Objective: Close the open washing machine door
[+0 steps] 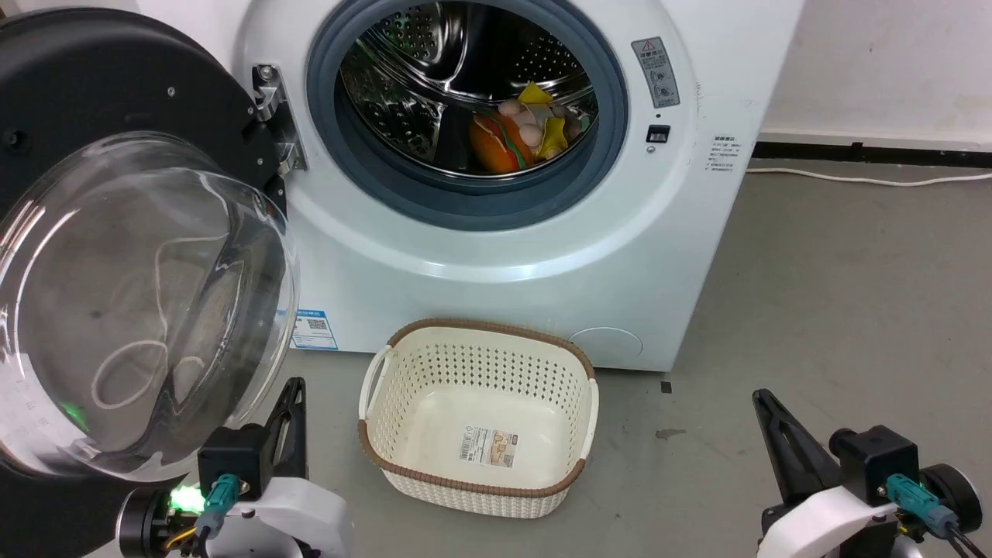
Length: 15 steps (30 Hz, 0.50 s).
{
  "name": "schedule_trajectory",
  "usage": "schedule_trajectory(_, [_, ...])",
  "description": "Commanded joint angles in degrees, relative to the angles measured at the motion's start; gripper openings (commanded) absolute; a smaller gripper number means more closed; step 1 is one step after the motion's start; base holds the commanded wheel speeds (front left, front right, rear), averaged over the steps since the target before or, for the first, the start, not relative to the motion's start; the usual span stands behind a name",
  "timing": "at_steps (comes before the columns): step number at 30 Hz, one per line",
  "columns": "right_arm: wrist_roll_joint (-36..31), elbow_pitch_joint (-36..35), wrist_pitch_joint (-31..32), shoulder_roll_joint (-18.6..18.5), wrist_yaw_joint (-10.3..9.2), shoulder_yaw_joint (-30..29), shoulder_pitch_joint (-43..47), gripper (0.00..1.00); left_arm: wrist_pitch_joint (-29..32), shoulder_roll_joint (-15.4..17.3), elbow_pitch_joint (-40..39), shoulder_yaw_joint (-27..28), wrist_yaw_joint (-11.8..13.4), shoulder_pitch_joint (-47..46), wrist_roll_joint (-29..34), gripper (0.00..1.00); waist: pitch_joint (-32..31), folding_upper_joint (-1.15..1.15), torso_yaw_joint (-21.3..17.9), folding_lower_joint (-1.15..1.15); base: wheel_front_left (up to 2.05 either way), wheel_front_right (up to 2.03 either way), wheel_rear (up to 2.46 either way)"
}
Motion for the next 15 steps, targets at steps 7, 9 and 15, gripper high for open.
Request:
schedule_trajectory(7, [0.0, 0.0, 0.0, 0.0, -0.01, 0.0, 0.0, 1.00, 0.0, 0.0, 0.0, 0.0, 0.0, 0.0, 0.0, 1.00, 0.0, 0.00, 0.0, 0.00, 0.00, 0.00, 0.00])
schedule_trajectory(9, [0.0, 0.0, 0.0, 0.0, -0.01, 0.0, 0.0, 1.00, 0.0, 0.0, 0.0, 0.0, 0.0, 0.0, 0.0, 1.00, 0.0, 0.00, 0.0, 0.00, 0.00, 0.00, 0.00])
schedule_trajectory(15, [0.6, 0.0, -0.5, 0.0, -0.01, -0.3, 0.1, 1.00, -0.5, 0.0, 0.1, -0.5, 0.1, -0.1, -0.2, 1.00, 0.0, 0.00, 0.0, 0.00, 0.00, 0.00, 0.00])
